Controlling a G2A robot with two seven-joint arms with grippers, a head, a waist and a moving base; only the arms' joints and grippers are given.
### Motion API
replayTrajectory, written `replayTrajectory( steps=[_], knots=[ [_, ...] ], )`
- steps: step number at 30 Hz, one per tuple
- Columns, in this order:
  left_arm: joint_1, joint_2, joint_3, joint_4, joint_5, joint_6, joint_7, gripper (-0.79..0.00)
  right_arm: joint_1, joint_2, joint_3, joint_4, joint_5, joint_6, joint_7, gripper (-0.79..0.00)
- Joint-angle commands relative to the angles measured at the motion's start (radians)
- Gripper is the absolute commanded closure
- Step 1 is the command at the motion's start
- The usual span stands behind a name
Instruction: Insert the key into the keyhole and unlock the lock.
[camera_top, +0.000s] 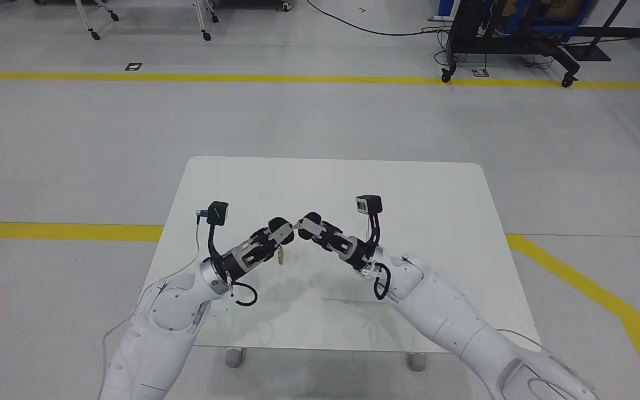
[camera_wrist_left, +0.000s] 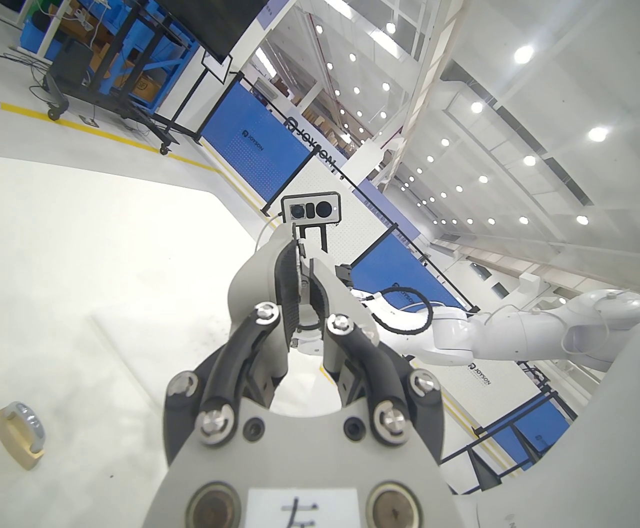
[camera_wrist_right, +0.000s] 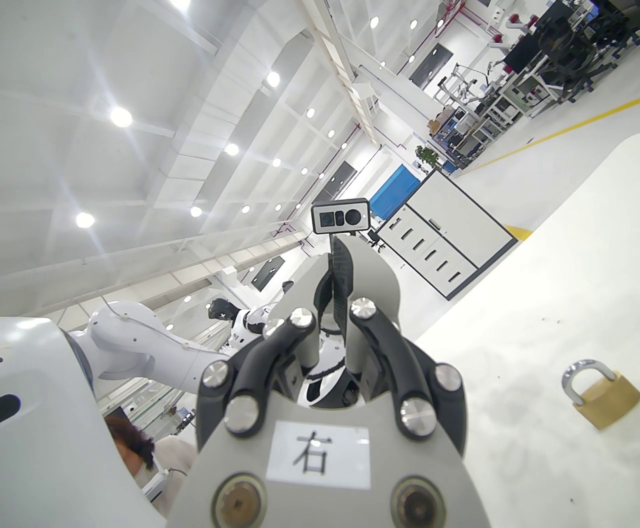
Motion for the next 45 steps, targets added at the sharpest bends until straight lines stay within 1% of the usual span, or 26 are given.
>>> replayTrajectory(
  steps=[1,4,5,6,7,11,15,20,22,24,26,28,30,32,34,35,36,37,38,39,41,43,45],
  knots=[
    [0.000,0.001,0.001,0.000,0.002,0.003,0.001,0.000,-0.001,-0.003,0.006,0.002,0.004,0.000,0.010,0.000],
    [-0.001,0.002,0.001,-0.001,0.005,0.007,0.003,0.000,-0.005,-0.007,0.015,0.004,0.005,0.000,0.019,0.000],
    [-0.001,0.002,0.001,-0.001,0.006,0.008,0.004,0.000,-0.007,-0.009,0.018,0.003,0.006,0.000,0.023,-0.126],
    [0.000,0.002,0.001,-0.001,0.007,0.009,0.006,0.000,-0.009,-0.010,0.022,0.003,0.008,0.000,0.025,-0.677],
    [0.000,0.002,0.001,-0.001,0.007,0.009,0.007,0.000,-0.011,-0.011,0.029,0.002,0.011,0.000,0.022,-0.785],
    [0.001,0.005,-0.007,-0.003,0.021,0.003,0.013,0.000,-0.011,-0.011,0.029,0.002,0.011,0.000,0.022,-0.785],
    [0.007,0.010,-0.032,-0.007,0.052,0.009,0.028,0.000,-0.011,-0.011,0.029,0.002,0.011,0.000,0.022,-0.785],
    [0.007,0.010,-0.032,-0.007,0.052,0.009,0.028,0.000,-0.011,-0.010,0.031,0.004,0.004,0.007,0.020,-0.785],
    [0.007,0.010,-0.032,-0.007,0.052,0.009,0.028,0.000,0.009,-0.001,0.066,0.019,-0.136,0.046,0.000,-0.785],
    [0.012,0.011,-0.033,-0.013,0.062,0.026,0.024,0.000,0.015,0.015,0.097,0.014,-0.280,0.085,0.020,-0.785],
    [0.011,0.016,-0.039,-0.008,0.066,0.038,-0.024,0.000,0.009,0.038,0.134,-0.006,-0.361,0.140,0.069,-0.785],
    [-0.001,0.022,-0.035,0.002,0.037,0.054,-0.108,0.000,-0.011,0.063,0.172,-0.057,-0.411,0.175,0.145,-0.785],
    [-0.023,0.028,-0.024,0.011,0.019,0.074,-0.204,0.000,-0.032,0.088,0.204,-0.120,-0.436,0.232,0.254,-0.785],
    [-0.047,0.031,-0.008,0.020,-0.002,0.090,-0.279,0.000,-0.062,0.108,0.241,-0.180,-0.408,0.269,0.325,-0.785],
    [-0.072,0.033,0.009,0.034,-0.009,0.098,-0.338,0.000,-0.095,0.122,0.268,-0.229,-0.365,0.280,0.378,-0.536],
    [-0.081,0.033,0.017,0.039,-0.013,0.102,-0.350,0.000,-0.106,0.128,0.278,-0.246,-0.343,0.281,0.405,-0.499],
    [-0.089,0.033,0.027,0.042,-0.016,0.102,-0.367,0.000,-0.115,0.133,0.285,-0.258,-0.324,0.280,0.430,-0.431],
    [-0.096,0.033,0.035,0.047,-0.019,0.102,-0.377,0.000,-0.122,0.136,0.291,-0.263,-0.306,0.280,0.448,-0.416],
    [-0.102,0.033,0.040,0.052,-0.023,0.103,-0.380,0.000,-0.125,0.139,0.295,-0.263,-0.296,0.287,0.463,-0.419],
    [-0.107,0.032,0.045,0.058,-0.027,0.108,-0.378,0.000,-0.125,0.141,0.298,-0.264,-0.290,0.292,0.472,-0.391],
    [-0.116,0.031,0.058,0.065,-0.039,0.115,-0.381,0.000,-0.129,0.142,0.300,-0.266,-0.274,0.295,0.481,-0.379],
    [-0.123,0.031,0.070,0.067,-0.045,0.110,-0.384,0.000,-0.127,0.142,0.296,-0.264,-0.261,0.298,0.496,-0.348],
    [-0.130,0.030,0.080,0.071,-0.053,0.105,-0.389,0.000,-0.122,0.141,0.287,-0.262,-0.250,0.304,0.509,-0.345]
  ],
)
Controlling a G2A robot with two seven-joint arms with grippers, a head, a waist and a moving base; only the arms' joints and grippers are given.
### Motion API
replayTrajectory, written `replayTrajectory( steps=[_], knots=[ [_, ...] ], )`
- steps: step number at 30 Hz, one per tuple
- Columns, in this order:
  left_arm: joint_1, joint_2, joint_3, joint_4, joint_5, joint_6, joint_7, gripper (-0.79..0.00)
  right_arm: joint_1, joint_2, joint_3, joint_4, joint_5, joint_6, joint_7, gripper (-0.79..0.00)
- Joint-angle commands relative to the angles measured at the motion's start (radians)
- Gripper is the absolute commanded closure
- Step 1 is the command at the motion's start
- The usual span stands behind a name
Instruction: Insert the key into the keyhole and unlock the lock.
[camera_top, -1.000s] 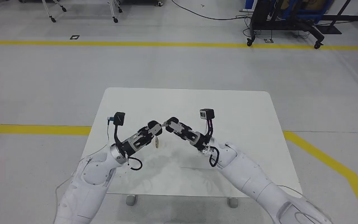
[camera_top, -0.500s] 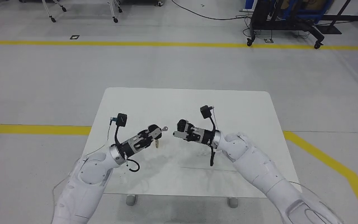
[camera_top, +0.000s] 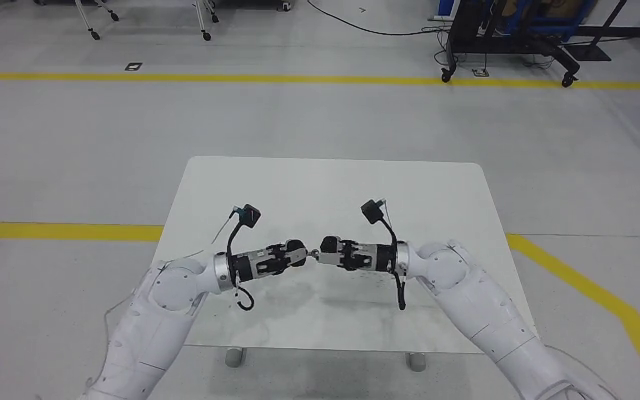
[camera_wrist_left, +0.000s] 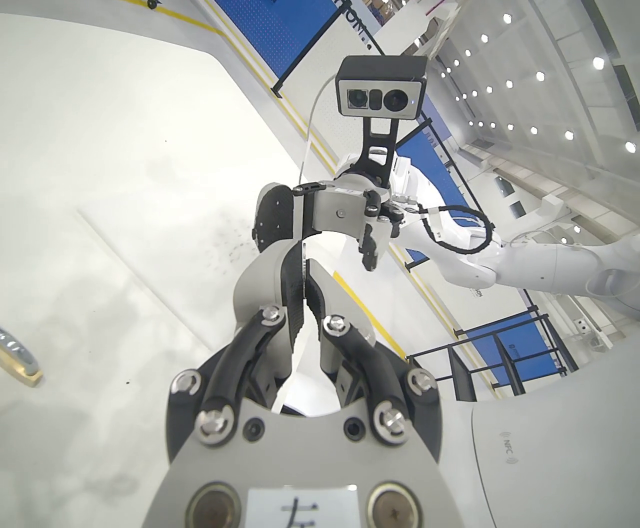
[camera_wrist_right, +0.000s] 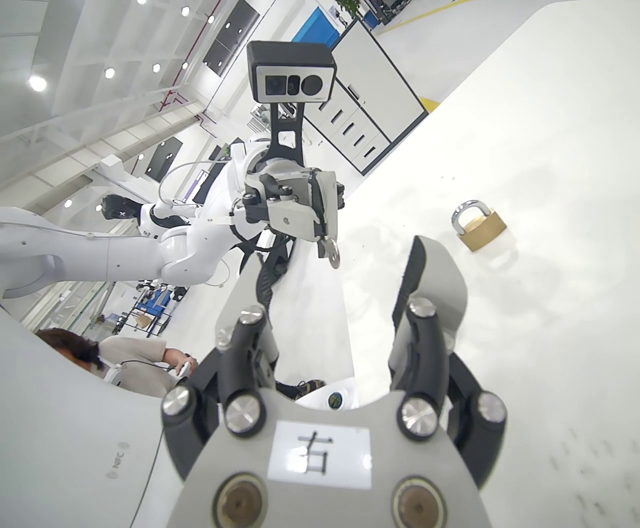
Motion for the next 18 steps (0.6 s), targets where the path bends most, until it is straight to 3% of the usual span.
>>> replayTrajectory(
  steps=[1,4,7,8,10,18],
  knots=[
    [-0.008,0.000,0.011,0.002,-0.003,-0.004,-0.006,0.000,0.007,-0.002,-0.008,0.006,0.009,0.006,0.010,-0.345],
    [-0.016,0.000,0.023,0.007,-0.008,-0.007,-0.007,0.000,0.017,-0.005,-0.019,0.017,0.032,0.002,0.022,-0.336],
    [-0.020,0.001,0.028,0.011,-0.009,-0.009,-0.004,0.000,0.027,-0.008,-0.031,0.029,0.061,-0.015,0.046,-0.252],
    [-0.020,0.002,0.029,0.012,-0.009,-0.009,-0.003,0.000,0.029,-0.008,-0.033,0.033,0.069,-0.021,0.051,-0.203],
    [-0.021,0.003,0.031,0.013,-0.007,-0.009,0.000,0.000,0.035,-0.009,-0.038,0.041,0.081,-0.031,0.059,0.000],
    [-0.025,0.007,0.038,0.016,-0.004,-0.008,0.013,0.000,0.043,-0.009,-0.041,0.061,0.103,-0.049,0.076,0.000]
  ],
)
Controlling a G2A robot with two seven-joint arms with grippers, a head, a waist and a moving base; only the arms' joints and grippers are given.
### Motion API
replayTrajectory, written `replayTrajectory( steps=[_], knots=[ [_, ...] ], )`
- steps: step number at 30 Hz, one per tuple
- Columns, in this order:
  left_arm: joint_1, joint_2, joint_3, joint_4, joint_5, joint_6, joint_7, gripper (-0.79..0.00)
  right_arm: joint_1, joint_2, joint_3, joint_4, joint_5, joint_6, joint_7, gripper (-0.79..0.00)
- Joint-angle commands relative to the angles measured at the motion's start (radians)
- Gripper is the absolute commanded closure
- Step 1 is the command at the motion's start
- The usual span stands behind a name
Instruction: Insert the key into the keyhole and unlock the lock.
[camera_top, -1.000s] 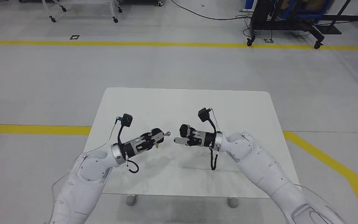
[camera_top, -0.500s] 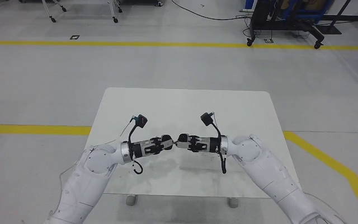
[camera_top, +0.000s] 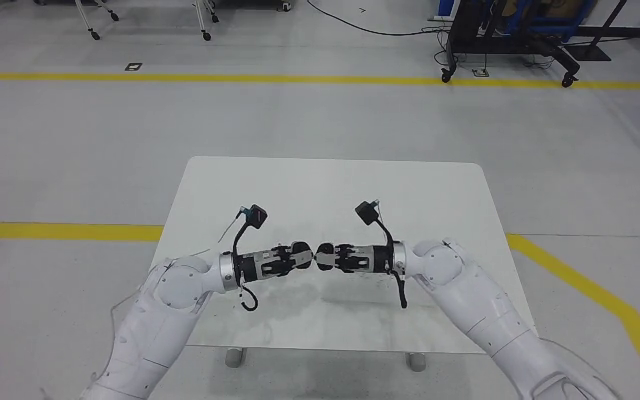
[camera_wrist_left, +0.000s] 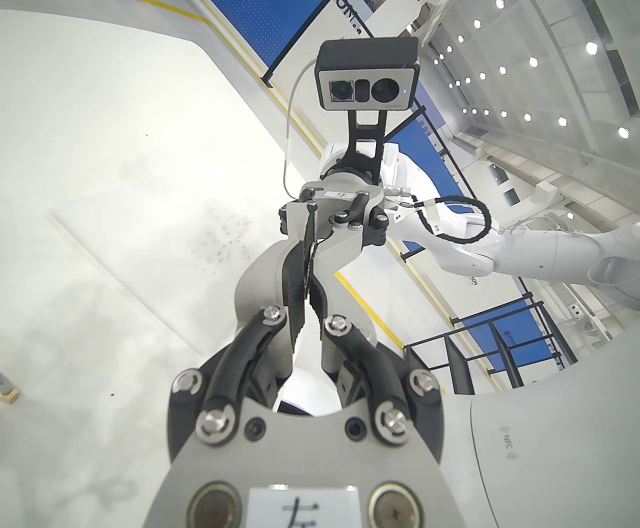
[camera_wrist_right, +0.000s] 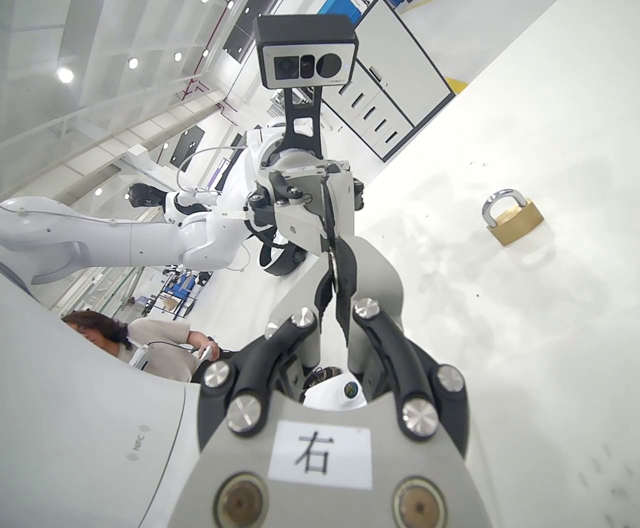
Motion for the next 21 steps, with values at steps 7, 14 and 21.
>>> replayTrajectory(
  steps=[7,14,21],
  knots=[
    [0.014,0.010,-0.042,0.008,0.017,-0.001,0.068,-0.785,-0.010,0.013,0.038,0.011,0.015,-0.036,-0.001,0.000],
    [0.113,0.035,-0.132,-0.111,0.338,0.096,0.178,-0.785,-0.073,0.053,0.188,0.058,0.073,-0.132,-0.055,0.000],
    [0.183,0.035,-0.066,-0.256,0.761,0.369,0.240,-0.785,-0.076,0.055,0.195,0.062,0.080,-0.139,-0.056,0.000]
  ],
)
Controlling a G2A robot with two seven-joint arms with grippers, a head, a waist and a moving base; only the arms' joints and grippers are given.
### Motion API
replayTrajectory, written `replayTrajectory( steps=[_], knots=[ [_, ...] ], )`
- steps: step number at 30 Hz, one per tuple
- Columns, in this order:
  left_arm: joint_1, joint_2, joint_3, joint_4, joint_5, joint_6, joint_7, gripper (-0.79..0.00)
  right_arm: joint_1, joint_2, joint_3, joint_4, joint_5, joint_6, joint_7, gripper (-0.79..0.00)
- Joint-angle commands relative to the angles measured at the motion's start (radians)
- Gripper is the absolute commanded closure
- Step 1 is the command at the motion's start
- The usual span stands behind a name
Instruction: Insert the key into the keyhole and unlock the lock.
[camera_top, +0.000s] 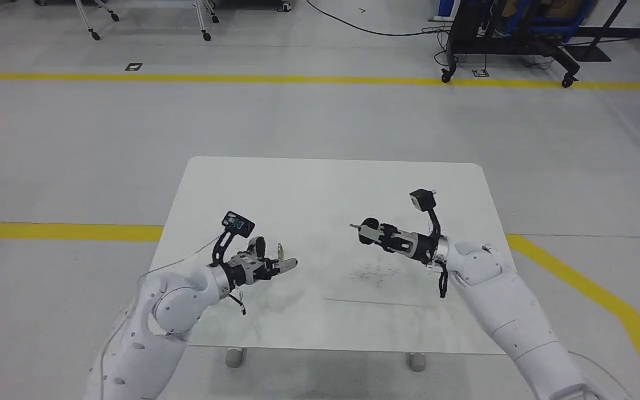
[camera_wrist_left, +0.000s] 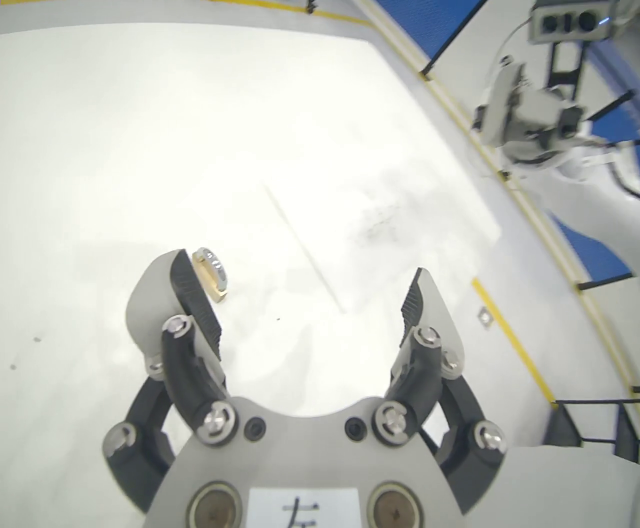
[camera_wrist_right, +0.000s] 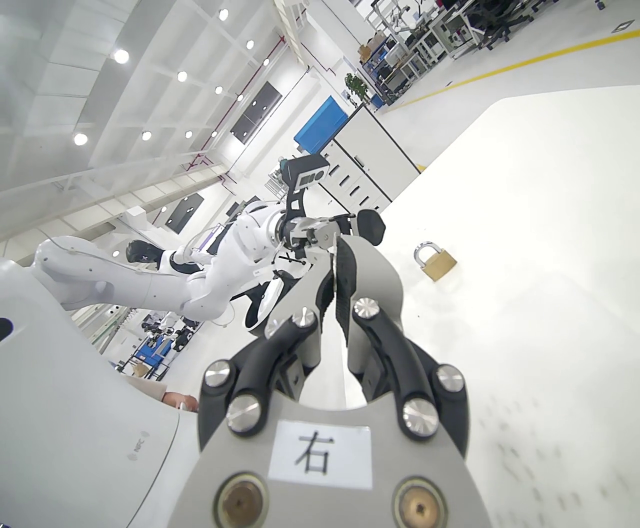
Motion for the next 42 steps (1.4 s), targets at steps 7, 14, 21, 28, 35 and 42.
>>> replayTrajectory(
  steps=[7,14,21,28,35,42],
  knots=[
    [-0.109,-0.027,0.134,0.087,0.172,0.181,-0.031,-0.785,0.000,0.000,0.000,0.000,0.000,0.000,0.000,0.000],
    [-0.184,-0.046,0.197,0.160,0.197,0.222,-0.047,-0.650,0.000,0.000,0.000,0.000,0.000,0.000,0.000,0.000],
    [-0.209,-0.055,0.216,0.190,0.203,0.240,-0.046,-0.372,0.000,0.000,0.000,0.000,0.000,0.000,0.000,0.000],
    [-0.230,-0.063,0.235,0.215,0.218,0.265,-0.057,-0.289,0.000,0.000,0.000,0.000,0.000,0.000,0.000,0.000],
    [-0.239,-0.069,0.242,0.227,0.224,0.270,-0.051,0.000,0.000,0.000,0.000,0.000,0.000,0.000,0.000,0.000],
    [-0.236,-0.070,0.239,0.223,0.226,0.246,-0.056,0.000,0.000,0.000,0.000,0.000,0.000,0.000,0.000,0.000]
  ],
)
